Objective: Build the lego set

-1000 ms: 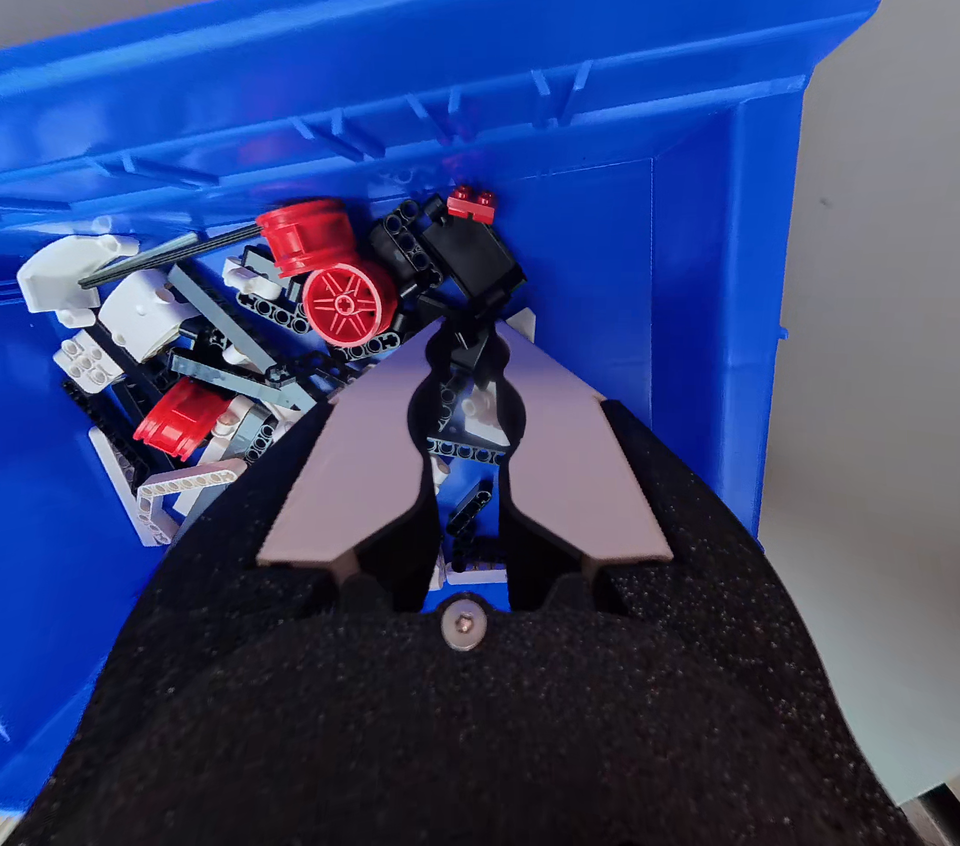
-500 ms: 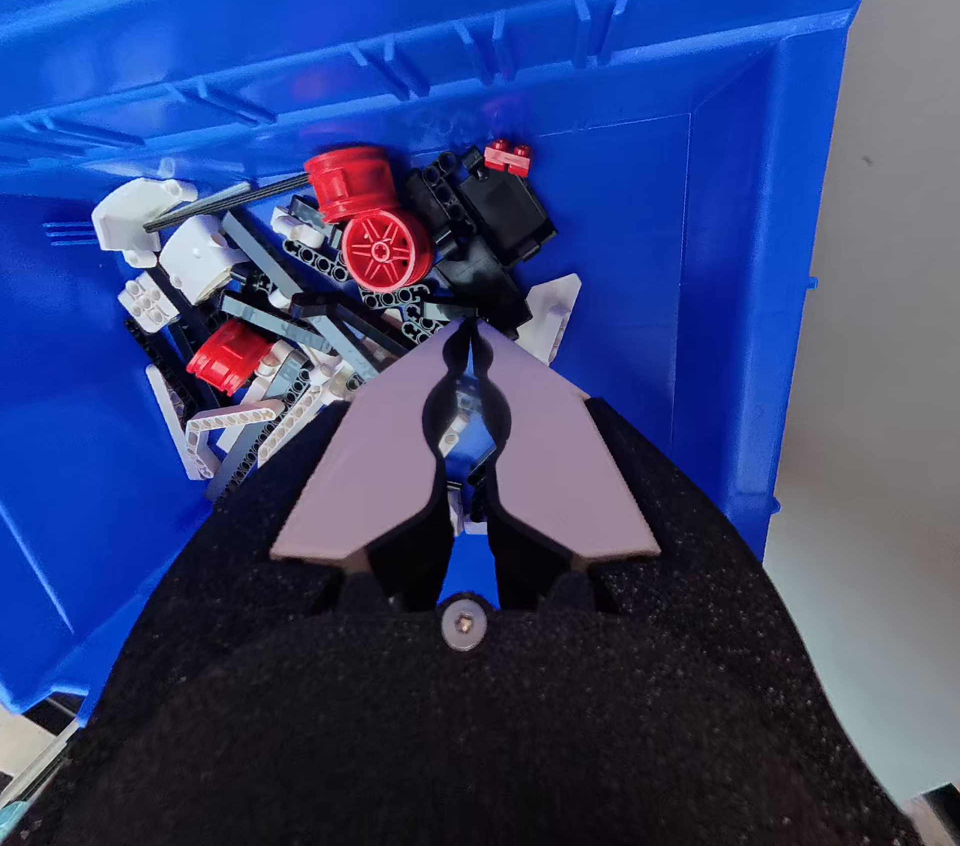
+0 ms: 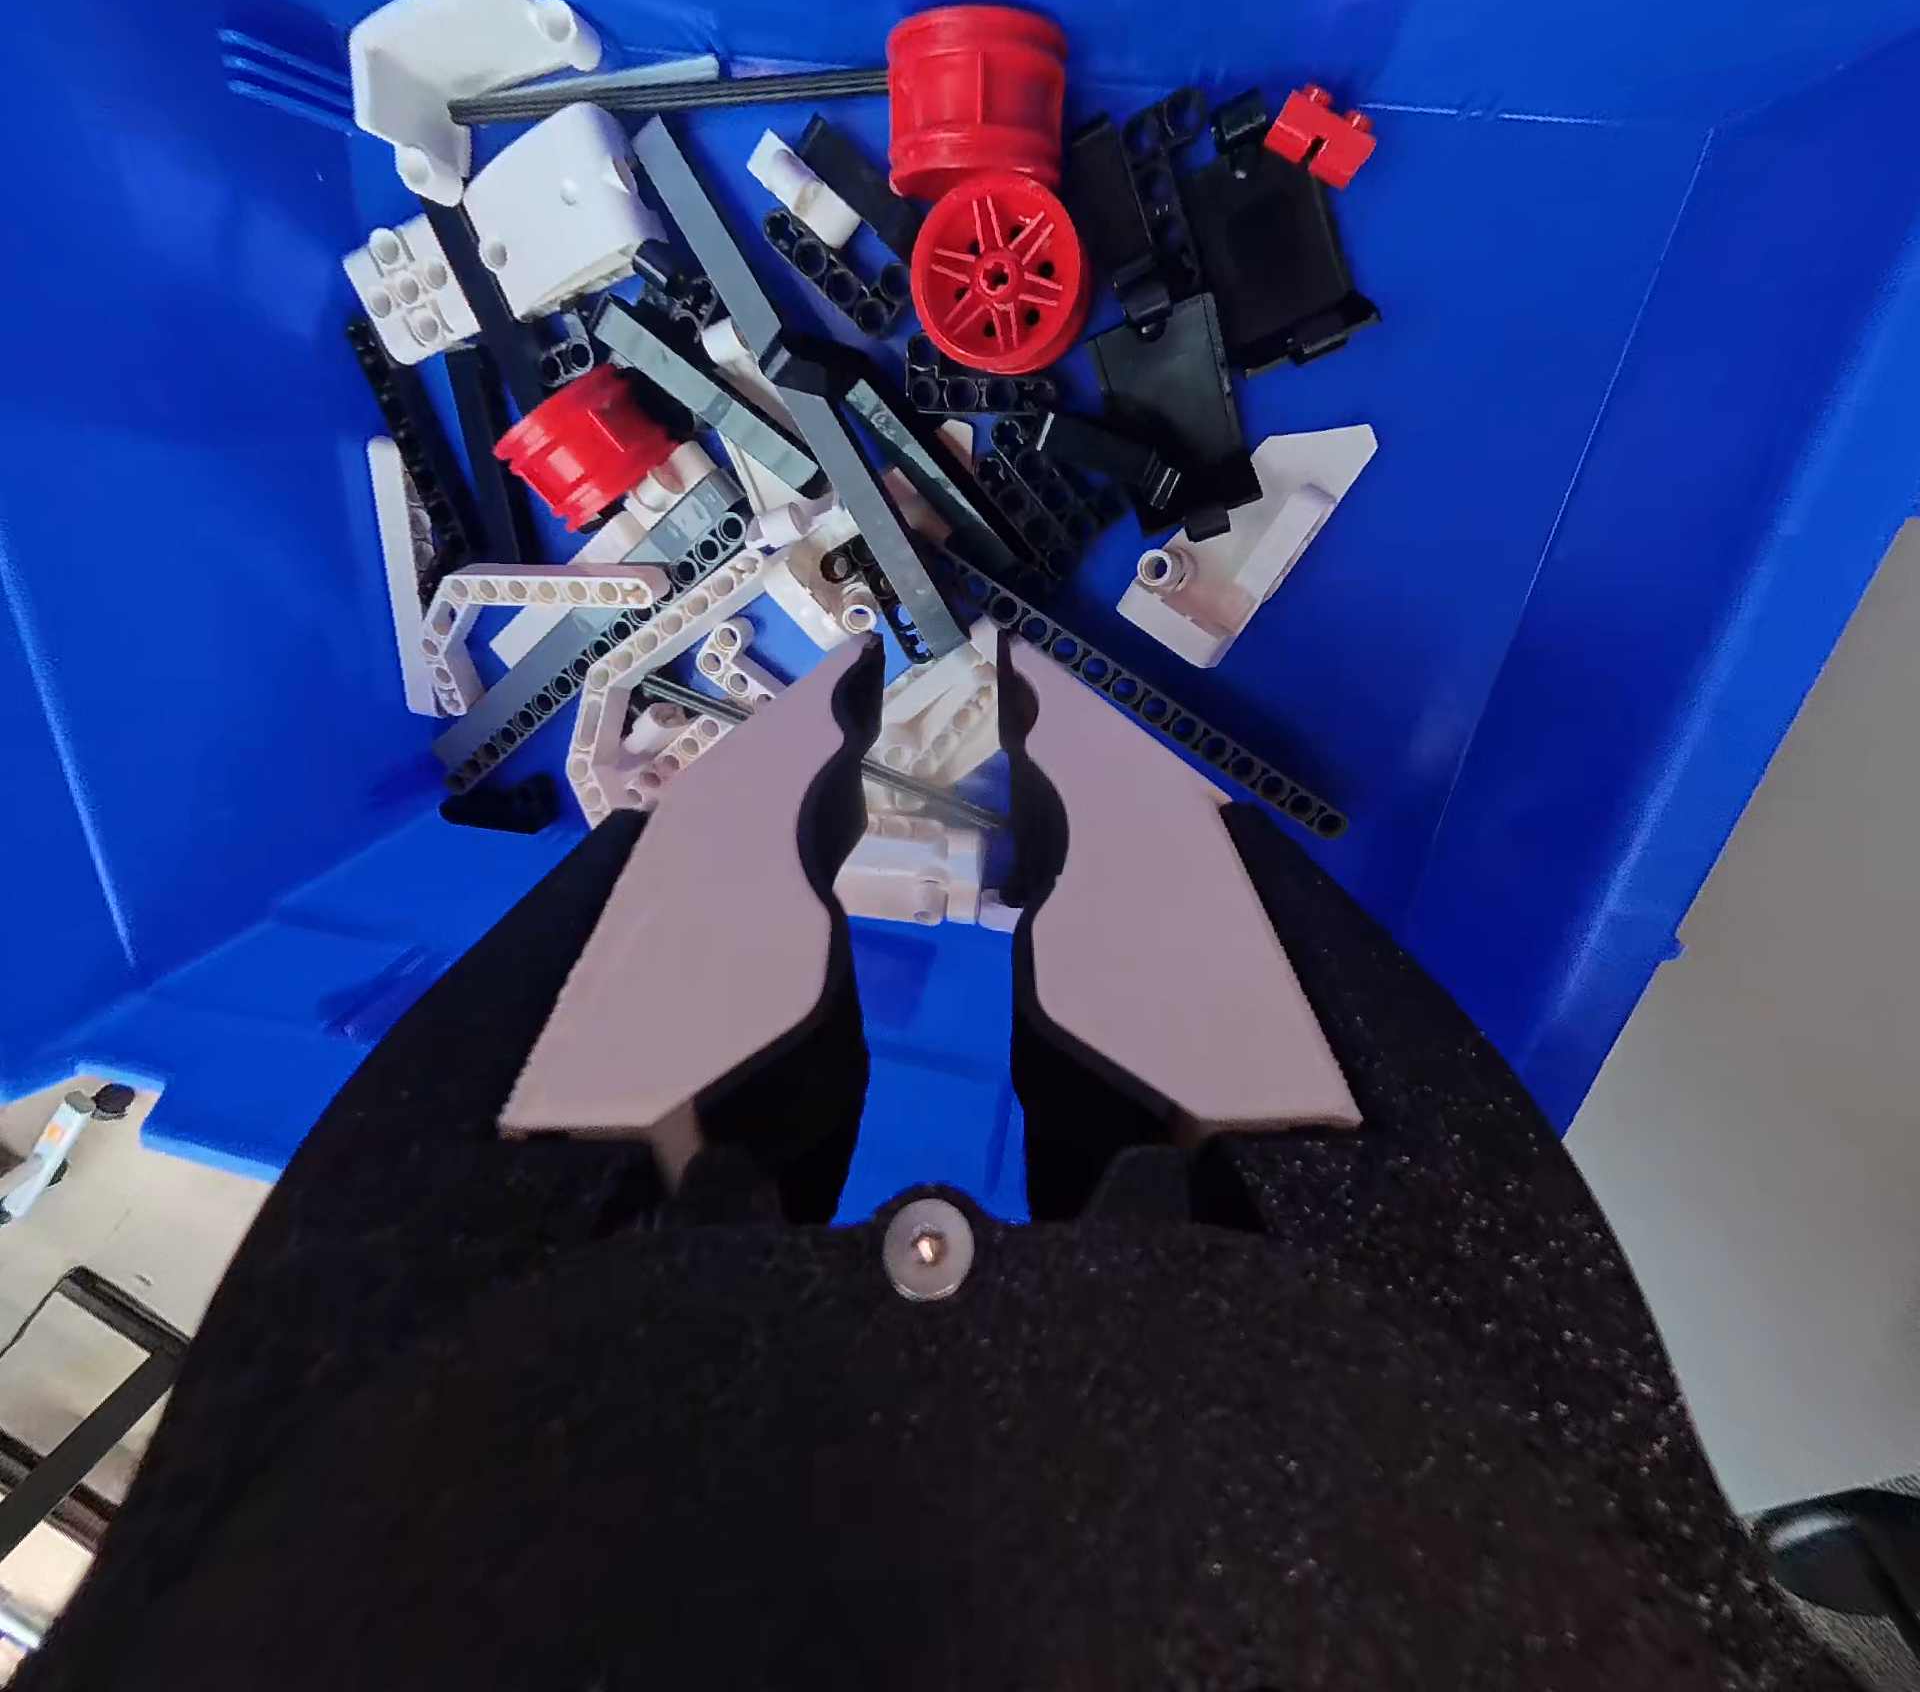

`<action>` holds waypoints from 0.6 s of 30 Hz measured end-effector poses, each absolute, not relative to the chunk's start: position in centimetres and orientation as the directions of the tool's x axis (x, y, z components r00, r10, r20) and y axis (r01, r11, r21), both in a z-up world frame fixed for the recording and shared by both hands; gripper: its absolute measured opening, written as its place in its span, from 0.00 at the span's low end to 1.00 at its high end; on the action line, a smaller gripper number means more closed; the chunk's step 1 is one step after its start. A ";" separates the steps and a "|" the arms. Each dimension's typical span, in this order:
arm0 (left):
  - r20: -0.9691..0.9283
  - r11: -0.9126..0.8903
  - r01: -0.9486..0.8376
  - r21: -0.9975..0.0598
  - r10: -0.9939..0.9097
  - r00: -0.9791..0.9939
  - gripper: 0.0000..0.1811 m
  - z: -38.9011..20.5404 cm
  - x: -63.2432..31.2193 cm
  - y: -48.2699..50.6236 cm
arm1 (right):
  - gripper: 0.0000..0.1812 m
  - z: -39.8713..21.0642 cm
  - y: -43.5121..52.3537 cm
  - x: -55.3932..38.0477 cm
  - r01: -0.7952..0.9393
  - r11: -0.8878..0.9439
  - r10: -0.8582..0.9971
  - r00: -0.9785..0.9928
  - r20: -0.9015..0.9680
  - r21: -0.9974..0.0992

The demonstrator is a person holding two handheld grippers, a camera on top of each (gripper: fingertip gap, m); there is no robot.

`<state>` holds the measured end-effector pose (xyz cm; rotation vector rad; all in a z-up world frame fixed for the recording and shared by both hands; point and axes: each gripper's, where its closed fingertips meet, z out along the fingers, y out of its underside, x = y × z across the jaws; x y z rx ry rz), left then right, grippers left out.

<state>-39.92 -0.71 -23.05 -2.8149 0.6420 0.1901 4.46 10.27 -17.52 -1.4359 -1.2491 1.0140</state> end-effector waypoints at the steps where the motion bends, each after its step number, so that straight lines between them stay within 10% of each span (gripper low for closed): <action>1: -0.175 -0.877 -0.439 -0.197 -0.409 0.896 0.12 -23.5 -39.9 -0.8 | 0.14 -17.5 10.3 4.5 0.208 -0.032 0.991 0.136 -0.003 -0.978; 18: -0.112 -0.890 -0.279 -0.362 -0.256 0.960 0.11 -23.1 -40.9 3.5 | 0.14 -17.9 10.4 4.5 0.218 -0.039 0.990 0.138 -0.008 -0.975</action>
